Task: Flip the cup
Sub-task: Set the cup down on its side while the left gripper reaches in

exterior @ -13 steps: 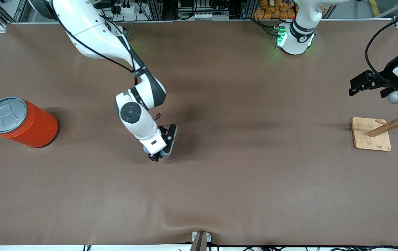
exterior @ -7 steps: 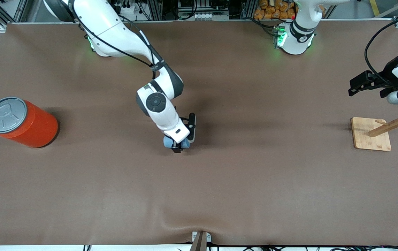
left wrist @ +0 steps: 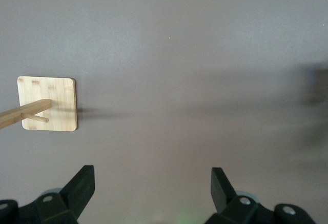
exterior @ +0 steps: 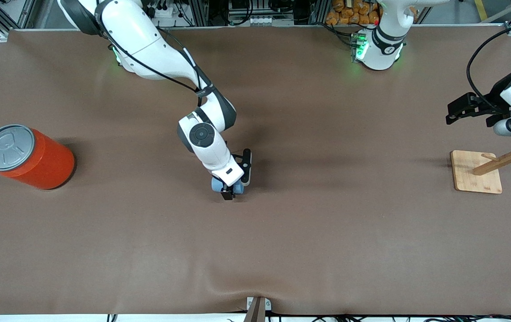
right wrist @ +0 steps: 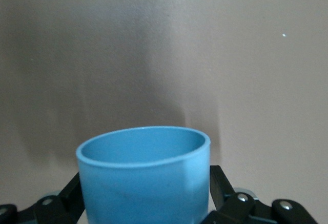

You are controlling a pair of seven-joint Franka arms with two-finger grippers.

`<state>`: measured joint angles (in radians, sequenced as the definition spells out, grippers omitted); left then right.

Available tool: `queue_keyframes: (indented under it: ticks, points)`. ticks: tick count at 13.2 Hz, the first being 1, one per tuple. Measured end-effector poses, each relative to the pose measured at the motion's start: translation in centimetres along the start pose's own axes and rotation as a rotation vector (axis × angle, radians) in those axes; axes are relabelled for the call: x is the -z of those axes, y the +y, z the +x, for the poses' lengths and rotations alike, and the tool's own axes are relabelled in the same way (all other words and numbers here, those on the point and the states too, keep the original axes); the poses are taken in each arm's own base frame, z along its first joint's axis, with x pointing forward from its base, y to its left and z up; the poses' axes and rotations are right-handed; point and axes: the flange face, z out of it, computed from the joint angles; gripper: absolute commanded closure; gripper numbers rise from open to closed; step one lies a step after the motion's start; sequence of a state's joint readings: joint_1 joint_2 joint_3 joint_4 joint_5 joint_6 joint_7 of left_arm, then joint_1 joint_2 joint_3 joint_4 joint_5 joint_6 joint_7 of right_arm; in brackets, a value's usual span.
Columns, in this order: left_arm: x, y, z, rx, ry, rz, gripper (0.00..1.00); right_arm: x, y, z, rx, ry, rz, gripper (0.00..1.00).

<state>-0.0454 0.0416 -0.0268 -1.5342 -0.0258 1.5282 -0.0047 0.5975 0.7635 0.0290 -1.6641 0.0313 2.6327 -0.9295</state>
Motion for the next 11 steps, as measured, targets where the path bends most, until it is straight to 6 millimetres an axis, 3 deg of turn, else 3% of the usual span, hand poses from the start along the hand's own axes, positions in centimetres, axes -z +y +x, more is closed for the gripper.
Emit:
queue_keyframes:
  ticks: [6, 11]
  points:
    - [-0.4, 0.6, 0.2, -0.003, -0.007, -0.061, 0.00, 0.4, 1.3, -1.2, -0.029, -0.001, -0.002, 0.00]
    - [-2.1, 2.1, 2.7, -0.020, -0.026, -0.121, 0.00, 1.6, 2.3, -2.2, -0.134, 0.013, 0.082, 0.00]
